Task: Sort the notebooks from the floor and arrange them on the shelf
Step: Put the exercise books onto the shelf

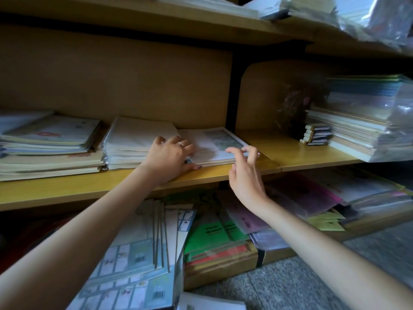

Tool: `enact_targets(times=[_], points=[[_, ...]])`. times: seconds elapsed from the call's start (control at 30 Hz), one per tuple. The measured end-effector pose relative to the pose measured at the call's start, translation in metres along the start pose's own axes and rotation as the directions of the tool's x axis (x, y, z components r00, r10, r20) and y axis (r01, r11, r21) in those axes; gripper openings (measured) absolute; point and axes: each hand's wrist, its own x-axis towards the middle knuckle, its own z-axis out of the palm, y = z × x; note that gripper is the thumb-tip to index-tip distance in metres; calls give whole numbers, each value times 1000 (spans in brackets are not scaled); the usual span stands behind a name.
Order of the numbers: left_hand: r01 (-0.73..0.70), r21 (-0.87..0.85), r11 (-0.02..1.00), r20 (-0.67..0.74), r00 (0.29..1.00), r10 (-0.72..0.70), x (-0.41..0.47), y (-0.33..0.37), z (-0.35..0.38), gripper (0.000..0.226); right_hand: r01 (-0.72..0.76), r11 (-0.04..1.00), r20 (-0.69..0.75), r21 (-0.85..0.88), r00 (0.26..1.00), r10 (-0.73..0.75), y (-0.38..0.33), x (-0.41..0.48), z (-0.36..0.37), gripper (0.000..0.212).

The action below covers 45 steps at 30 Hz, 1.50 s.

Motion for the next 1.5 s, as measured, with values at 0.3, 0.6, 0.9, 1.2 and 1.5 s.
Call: enact_targets(times=[0.3,0.6,0.9,1.2,1.5], points=[[-33,-33,999,6,999,33,-10,-18,-1,39,115,993,185,-30,977,-107,8,1,-4,44],[195,-83,977,-70,977,-201,-2,12,9,44,122,976,187,-180,979,-88,0,-5,1,43],[133,-152,979,-176,972,-159,-11,33,7,38,85,993,99,-76,992,-77,4,-16,9,40],[-461,-221,860,159,852,498,-230,99,73,32,156,968,574,194,782,-242,38,-219,21,42],[424,-585,691,757,592,278,-346,113,100,49,-679,676,819,-286,192,540,65,-338,1,46]])
